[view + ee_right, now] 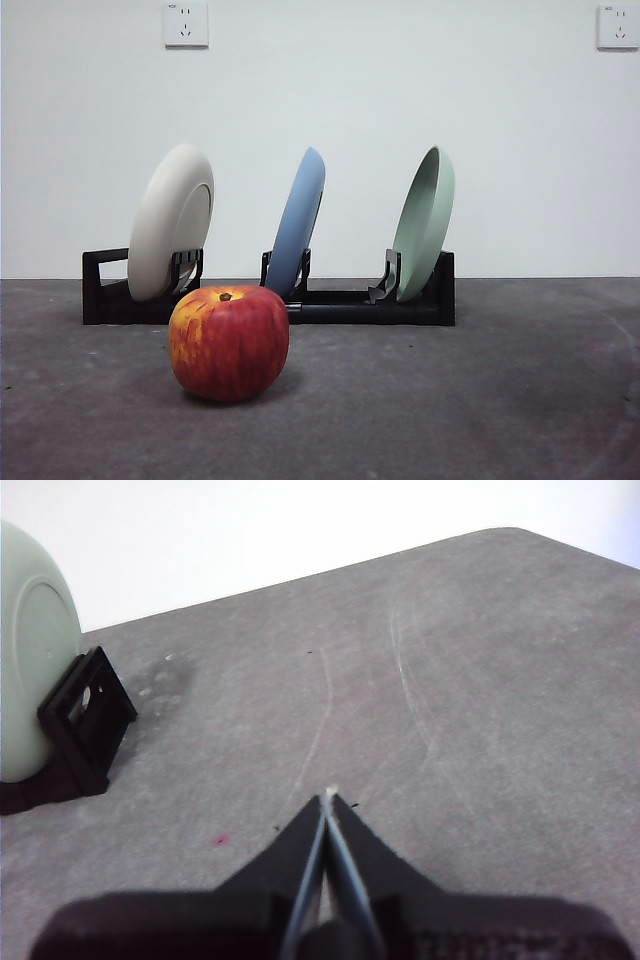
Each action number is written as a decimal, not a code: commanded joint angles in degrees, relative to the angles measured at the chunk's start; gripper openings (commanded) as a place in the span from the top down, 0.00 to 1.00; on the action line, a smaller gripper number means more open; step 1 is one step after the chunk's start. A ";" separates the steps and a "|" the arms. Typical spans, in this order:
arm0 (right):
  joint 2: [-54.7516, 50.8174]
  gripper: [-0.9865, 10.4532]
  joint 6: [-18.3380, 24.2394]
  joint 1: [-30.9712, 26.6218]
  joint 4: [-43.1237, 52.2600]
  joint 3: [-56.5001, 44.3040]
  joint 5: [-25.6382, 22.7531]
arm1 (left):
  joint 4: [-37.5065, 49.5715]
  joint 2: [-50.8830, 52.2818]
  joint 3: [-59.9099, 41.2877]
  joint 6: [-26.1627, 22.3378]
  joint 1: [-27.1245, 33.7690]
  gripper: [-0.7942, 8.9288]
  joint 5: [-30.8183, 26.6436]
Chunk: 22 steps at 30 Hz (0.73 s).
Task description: Take the blue plate from the plate rack,put the plate on the table,take the apple from the table,put the apple in the plate
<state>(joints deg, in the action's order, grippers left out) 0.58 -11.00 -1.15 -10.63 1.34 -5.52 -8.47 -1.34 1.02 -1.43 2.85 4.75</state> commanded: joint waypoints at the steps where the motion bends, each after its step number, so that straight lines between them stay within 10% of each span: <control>1: -0.04 0.91 -1.09 -0.04 -0.31 -0.33 1.44 | 0.52 0.04 -0.50 0.87 0.22 0.92 0.17; 13: -0.04 0.92 -3.06 -0.04 -1.73 0.44 6.75 | -0.87 0.04 -0.50 1.40 0.22 0.92 0.20; 22: 0.07 0.92 -10.49 -0.04 -4.92 8.37 10.05 | -4.81 -0.92 9.68 10.73 0.17 0.92 3.19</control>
<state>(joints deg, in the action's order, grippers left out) 0.64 -19.68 -1.15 -16.21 8.05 4.51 -14.50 -2.28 8.88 6.61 2.85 7.57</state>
